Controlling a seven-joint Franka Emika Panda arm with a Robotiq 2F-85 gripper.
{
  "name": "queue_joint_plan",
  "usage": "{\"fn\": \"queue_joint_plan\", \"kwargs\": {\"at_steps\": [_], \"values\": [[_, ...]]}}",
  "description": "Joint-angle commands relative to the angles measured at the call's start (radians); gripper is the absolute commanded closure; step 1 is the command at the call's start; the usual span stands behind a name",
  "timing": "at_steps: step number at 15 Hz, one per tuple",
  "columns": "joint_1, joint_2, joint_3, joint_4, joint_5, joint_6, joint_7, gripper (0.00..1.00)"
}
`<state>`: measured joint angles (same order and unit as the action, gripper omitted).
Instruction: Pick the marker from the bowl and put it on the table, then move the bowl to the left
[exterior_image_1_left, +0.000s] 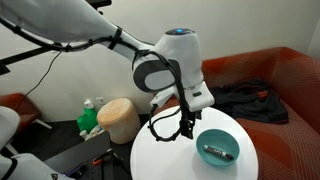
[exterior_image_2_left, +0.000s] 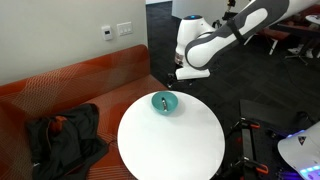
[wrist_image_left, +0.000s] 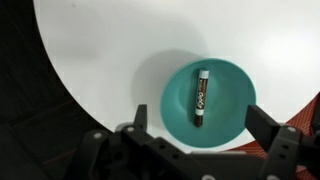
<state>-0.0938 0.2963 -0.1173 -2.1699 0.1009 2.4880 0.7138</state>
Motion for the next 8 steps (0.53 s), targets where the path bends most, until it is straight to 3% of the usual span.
{"fn": "queue_joint_plan", "kwargs": {"at_steps": [1,8], "values": [[0.015,0.075,-0.023,0.045,0.021,0.029,0.008,0.00],[-0.002,0.193,-0.010,0.140,0.081,0.074,-0.050,0.00]]}}
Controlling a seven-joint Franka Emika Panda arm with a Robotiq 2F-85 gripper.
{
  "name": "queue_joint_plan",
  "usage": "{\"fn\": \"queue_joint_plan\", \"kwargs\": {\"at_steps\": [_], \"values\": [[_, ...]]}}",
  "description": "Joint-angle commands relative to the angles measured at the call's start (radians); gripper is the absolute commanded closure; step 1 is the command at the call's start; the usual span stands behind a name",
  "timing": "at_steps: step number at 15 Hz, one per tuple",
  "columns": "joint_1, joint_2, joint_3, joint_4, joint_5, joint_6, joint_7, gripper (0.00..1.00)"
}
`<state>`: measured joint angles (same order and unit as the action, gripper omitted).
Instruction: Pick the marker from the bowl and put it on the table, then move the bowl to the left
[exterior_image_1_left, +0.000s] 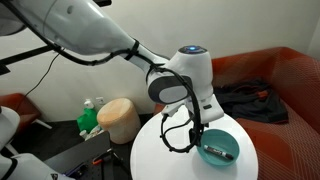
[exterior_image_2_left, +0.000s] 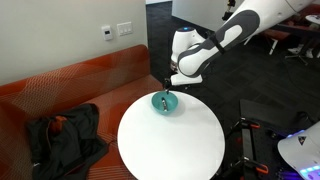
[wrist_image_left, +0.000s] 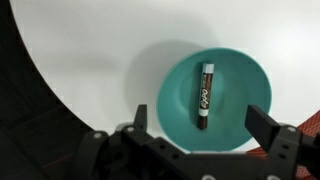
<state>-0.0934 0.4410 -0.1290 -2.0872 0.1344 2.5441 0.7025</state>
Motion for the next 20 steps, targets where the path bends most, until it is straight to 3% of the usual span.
{"fn": "queue_joint_plan", "kwargs": {"at_steps": [1,20], "values": [[-0.001,0.065,0.000,0.073,0.054,0.017,-0.047,0.00],[0.003,0.340,-0.011,0.308,0.062,0.021,-0.090,0.00]]}}
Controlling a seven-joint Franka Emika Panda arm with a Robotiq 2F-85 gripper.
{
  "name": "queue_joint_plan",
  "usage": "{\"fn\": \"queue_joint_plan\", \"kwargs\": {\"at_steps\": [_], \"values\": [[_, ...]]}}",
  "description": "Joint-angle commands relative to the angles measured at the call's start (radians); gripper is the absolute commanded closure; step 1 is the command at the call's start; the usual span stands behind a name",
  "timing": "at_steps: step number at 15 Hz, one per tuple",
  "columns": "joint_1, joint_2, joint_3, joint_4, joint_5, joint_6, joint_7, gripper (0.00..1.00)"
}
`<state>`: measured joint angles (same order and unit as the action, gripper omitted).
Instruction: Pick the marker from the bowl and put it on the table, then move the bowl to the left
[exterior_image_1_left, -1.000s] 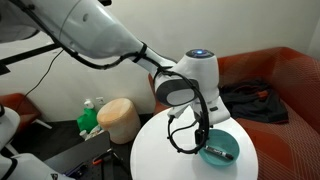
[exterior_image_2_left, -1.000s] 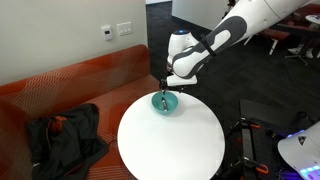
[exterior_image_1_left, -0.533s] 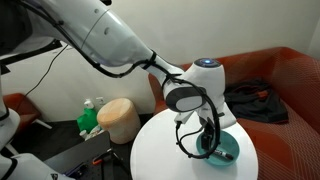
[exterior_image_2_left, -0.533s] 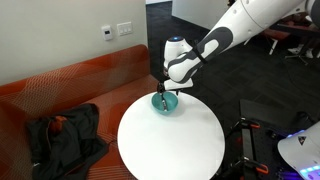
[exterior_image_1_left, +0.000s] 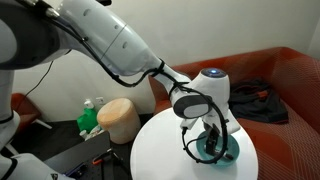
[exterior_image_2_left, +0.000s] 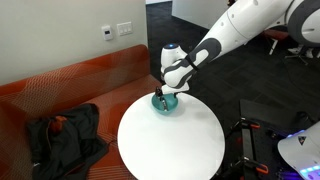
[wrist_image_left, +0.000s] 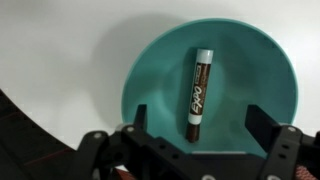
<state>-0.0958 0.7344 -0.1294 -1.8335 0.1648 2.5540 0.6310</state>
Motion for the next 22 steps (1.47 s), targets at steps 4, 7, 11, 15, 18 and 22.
{"fn": "queue_joint_plan", "kwargs": {"at_steps": [4,7,11,15,18,22], "values": [[0.011,0.093,-0.020,0.107,0.030,-0.002,-0.006,0.00],[0.014,0.126,-0.025,0.146,0.028,-0.014,0.000,0.00],[0.014,0.166,-0.030,0.190,0.027,-0.029,0.004,0.00],[0.014,0.197,-0.032,0.224,0.027,-0.041,0.005,0.00],[0.015,0.217,-0.033,0.244,0.025,-0.051,0.007,0.00],[0.015,0.232,-0.034,0.261,0.025,-0.058,0.008,0.41]]}}
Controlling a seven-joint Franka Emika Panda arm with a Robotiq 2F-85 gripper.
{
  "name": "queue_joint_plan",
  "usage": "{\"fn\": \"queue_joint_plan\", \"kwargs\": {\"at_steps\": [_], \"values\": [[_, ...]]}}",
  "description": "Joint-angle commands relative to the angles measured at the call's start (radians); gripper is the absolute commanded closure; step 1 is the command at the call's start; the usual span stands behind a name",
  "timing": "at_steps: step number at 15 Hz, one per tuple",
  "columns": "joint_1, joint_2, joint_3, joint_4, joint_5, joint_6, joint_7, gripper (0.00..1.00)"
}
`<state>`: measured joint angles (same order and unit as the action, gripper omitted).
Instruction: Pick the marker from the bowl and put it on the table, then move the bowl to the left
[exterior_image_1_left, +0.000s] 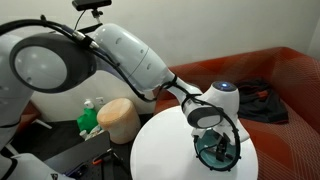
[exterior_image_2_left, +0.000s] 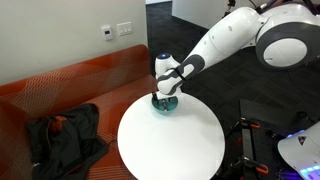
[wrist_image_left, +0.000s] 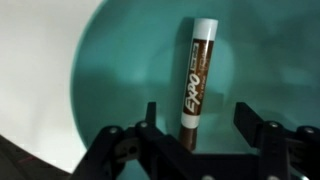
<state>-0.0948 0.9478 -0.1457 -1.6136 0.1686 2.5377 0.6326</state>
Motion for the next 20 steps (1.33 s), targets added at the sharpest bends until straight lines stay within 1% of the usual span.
{"fn": "queue_joint_plan", "kwargs": {"at_steps": [1,3,5,6,8,10,14,20], "values": [[0.013,0.023,-0.018,0.048,0.021,-0.044,0.006,0.51],[0.013,0.027,-0.019,0.054,0.021,-0.046,0.007,0.66],[0.012,0.030,-0.021,0.059,0.021,-0.046,0.007,0.79],[0.011,0.030,-0.022,0.061,0.022,-0.045,0.007,0.88],[0.010,0.030,-0.023,0.062,0.022,-0.045,0.007,1.00],[0.011,0.029,-0.025,0.063,0.021,-0.046,0.008,0.95],[0.026,0.001,-0.032,0.037,0.016,-0.039,0.017,0.95],[0.058,-0.115,-0.041,-0.032,0.012,-0.026,0.026,0.95]]}}
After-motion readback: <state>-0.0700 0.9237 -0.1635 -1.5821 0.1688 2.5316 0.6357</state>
